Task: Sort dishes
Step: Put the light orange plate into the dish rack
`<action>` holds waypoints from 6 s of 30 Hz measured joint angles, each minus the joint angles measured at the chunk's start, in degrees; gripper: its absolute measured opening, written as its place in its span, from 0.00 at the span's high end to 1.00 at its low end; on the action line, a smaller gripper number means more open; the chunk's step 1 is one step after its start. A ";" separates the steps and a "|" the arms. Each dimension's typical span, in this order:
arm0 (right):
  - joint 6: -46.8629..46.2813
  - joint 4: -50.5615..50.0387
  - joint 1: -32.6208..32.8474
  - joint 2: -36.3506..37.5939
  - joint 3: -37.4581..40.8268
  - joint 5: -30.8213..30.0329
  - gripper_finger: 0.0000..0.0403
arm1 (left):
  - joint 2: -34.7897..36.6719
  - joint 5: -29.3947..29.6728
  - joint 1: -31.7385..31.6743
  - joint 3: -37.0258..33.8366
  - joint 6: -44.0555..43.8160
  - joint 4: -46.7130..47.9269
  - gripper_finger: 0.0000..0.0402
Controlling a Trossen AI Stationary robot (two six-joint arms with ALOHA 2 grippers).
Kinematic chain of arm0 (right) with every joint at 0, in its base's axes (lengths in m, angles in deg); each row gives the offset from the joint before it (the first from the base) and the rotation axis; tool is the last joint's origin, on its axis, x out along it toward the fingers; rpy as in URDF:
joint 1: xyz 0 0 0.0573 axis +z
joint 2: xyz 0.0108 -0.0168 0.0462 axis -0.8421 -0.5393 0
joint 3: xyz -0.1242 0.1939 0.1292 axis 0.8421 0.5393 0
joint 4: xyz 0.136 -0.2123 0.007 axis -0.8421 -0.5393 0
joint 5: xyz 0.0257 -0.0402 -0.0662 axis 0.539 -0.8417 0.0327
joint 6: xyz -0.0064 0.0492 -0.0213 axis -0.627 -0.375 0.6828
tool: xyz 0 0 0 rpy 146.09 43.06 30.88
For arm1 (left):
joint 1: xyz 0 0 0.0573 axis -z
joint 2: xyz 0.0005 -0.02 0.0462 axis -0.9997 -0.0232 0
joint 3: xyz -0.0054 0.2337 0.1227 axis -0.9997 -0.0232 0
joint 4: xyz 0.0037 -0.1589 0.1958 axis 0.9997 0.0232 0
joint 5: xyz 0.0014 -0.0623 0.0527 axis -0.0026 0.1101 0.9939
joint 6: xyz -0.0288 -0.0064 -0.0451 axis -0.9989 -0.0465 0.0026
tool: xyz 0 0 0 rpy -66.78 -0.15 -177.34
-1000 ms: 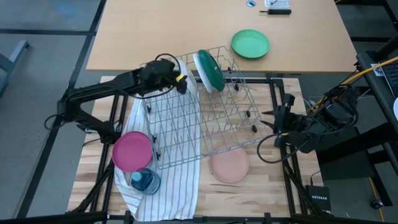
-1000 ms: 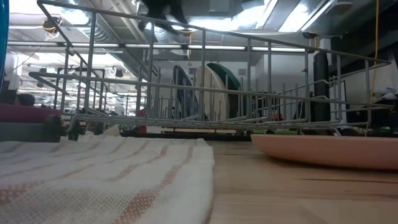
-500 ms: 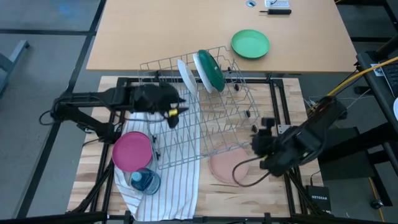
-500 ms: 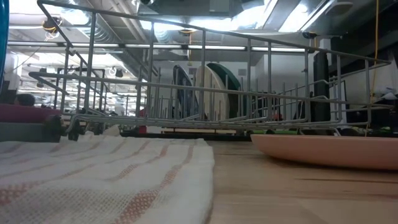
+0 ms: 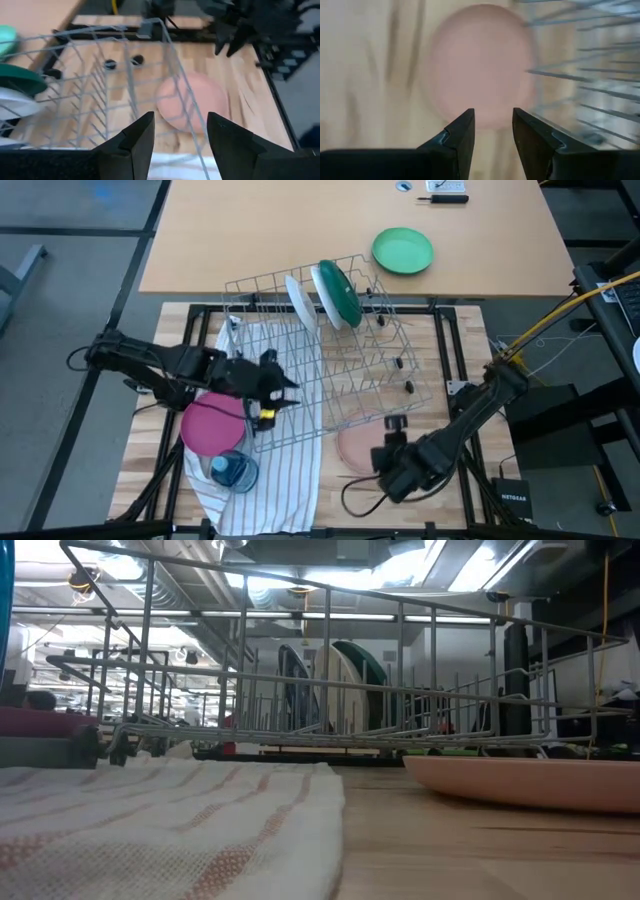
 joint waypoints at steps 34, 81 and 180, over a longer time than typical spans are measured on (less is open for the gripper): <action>-13.57 16.51 0.02 -17.04 0.99 8.55 0.66 | -9.66 0.42 10.23 0.00 0.93 2.18 0.58; -5.19 20.28 0.02 -17.04 -1.85 14.22 0.96 | -9.62 -2.33 10.96 0.00 0.93 -2.46 0.58; 3.65 10.41 -2.38 -16.82 -24.92 18.07 0.75 | -27.34 -11.73 14.23 0.02 29.22 -19.02 0.98</action>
